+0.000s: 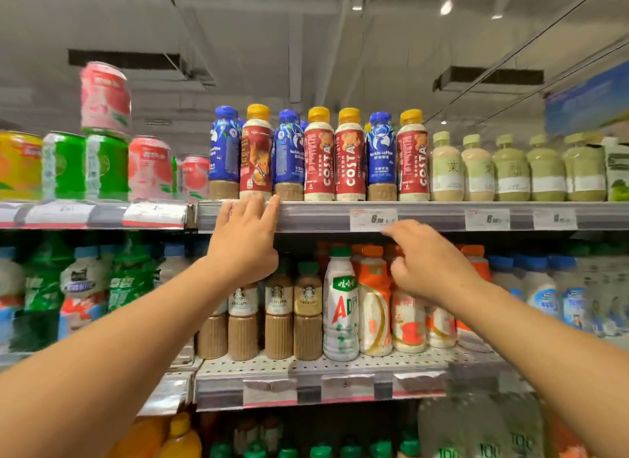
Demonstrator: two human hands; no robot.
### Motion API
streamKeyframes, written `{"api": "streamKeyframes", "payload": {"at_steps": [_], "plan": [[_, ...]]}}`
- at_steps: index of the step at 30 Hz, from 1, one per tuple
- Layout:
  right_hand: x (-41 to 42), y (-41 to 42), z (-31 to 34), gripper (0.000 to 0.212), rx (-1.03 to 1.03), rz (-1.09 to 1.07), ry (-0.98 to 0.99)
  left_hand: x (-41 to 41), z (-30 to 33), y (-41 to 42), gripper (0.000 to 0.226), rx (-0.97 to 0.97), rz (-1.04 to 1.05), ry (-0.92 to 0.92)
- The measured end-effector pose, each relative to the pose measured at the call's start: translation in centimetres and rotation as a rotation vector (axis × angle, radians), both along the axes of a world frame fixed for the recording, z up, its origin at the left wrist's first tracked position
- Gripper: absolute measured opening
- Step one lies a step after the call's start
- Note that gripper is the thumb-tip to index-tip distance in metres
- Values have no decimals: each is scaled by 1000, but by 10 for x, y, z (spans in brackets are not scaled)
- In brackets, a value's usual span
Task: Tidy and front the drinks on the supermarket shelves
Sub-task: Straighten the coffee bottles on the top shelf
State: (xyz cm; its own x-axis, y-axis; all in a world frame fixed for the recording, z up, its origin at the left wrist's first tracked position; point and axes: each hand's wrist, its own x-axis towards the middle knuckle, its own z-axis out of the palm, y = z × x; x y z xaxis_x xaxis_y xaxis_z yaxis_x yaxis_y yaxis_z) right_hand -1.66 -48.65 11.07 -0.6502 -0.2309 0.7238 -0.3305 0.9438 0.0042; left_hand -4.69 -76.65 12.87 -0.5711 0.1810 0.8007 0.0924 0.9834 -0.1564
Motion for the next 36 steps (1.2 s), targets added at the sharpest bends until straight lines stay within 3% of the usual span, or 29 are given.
{"api": "streamKeyframes", "payload": {"at_steps": [3,6,13,17,23,36], "plan": [[-12,-8,32,63,38,-8,55,-2,-3,0,89,-23,-8,41],[-29,-14,46,51,36,-17,93,-1,0,-1,84,-27,7,39],[-47,-17,57,48,79,-86,117,-1,40,-2,48,10,-21,32],[-52,-17,57,44,114,-106,179,-10,90,-5,46,52,-27,198],[-52,-18,55,45,101,-90,204,-34,163,-8,60,163,32,184],[-55,-17,50,45,59,-45,248,-57,184,-8,52,168,57,207]]}}
